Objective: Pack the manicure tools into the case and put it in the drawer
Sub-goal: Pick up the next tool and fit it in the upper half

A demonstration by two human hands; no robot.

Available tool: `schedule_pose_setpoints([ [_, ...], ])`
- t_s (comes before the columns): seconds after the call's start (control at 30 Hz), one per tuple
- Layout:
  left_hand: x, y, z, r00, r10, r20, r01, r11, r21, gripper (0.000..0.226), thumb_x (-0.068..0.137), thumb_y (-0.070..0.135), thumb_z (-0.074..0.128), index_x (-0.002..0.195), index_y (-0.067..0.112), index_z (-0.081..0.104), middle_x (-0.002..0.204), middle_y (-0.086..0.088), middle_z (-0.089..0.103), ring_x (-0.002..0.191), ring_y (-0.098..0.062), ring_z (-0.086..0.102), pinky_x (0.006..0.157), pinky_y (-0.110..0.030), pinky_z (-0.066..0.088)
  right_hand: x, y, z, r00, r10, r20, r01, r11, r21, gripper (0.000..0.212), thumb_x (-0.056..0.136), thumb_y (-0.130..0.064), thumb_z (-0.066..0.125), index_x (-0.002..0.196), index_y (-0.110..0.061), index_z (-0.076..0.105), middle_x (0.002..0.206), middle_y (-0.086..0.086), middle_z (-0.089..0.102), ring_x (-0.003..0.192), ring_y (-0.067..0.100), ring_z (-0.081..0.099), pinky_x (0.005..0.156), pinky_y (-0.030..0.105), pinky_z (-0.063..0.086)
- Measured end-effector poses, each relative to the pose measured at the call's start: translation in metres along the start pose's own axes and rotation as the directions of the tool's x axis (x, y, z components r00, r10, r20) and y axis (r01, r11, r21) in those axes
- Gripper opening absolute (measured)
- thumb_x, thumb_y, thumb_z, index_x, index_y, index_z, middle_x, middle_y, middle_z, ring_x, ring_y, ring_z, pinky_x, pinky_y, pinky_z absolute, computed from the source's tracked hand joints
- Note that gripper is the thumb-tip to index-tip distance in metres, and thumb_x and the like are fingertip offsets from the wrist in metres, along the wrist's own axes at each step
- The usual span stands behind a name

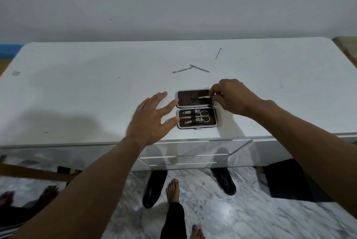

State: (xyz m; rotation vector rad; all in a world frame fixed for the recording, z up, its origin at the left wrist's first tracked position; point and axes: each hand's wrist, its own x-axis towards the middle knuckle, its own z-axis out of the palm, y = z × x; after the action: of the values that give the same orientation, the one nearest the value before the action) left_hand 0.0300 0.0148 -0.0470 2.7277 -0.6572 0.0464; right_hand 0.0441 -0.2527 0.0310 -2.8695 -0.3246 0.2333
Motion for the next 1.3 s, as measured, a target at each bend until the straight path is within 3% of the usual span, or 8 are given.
schedule_pose_setpoints([
  [0.17, 0.000, 0.000, 0.001, 1.000, -0.010, -0.007, 0.010, 1.000, -0.015, 0.060, 0.090, 0.066, 0.028, 0.144, 0.041, 0.039, 0.158, 0.002, 0.030, 0.146, -0.016, 0.022, 0.118, -0.038, 0.014, -0.005, 0.003, 0.002, 1.000, -0.012, -0.027, 0.012, 1.000, 0.014, 0.044, 0.084, 0.002, 0.047, 0.118, -0.018, 0.068, 0.111, 0.012, 0.061, 0.101, 0.032, 0.058, 0.082, 0.034, 0.043],
  [0.7, 0.000, 0.001, -0.001, 1.000, -0.010, -0.011, 0.009, 1.000, -0.023, 0.060, 0.090, 0.066, 0.029, 0.143, 0.040, 0.042, 0.157, 0.003, 0.030, 0.146, -0.015, 0.022, 0.117, -0.035, 0.012, 0.007, -0.015, 0.003, 0.996, -0.054, -0.065, 0.054, 0.999, 0.003, 0.017, 0.086, -0.016, 0.057, 0.095, -0.020, 0.071, 0.091, 0.006, 0.075, 0.086, 0.031, 0.064, 0.077, 0.040, 0.054],
  [1.3, 0.000, 0.001, 0.000, 1.000, -0.012, 0.000, 0.012, 1.000, -0.020, 0.062, 0.089, 0.067, 0.026, 0.143, 0.041, 0.039, 0.158, 0.003, 0.028, 0.146, -0.014, 0.020, 0.118, -0.035, 0.012, 0.024, -0.019, 0.011, 1.000, -0.015, -0.011, 0.015, 0.997, 0.072, 0.022, 0.084, -0.007, 0.057, 0.094, -0.019, 0.073, 0.088, 0.010, 0.073, 0.085, 0.031, 0.063, 0.077, 0.034, 0.052],
])
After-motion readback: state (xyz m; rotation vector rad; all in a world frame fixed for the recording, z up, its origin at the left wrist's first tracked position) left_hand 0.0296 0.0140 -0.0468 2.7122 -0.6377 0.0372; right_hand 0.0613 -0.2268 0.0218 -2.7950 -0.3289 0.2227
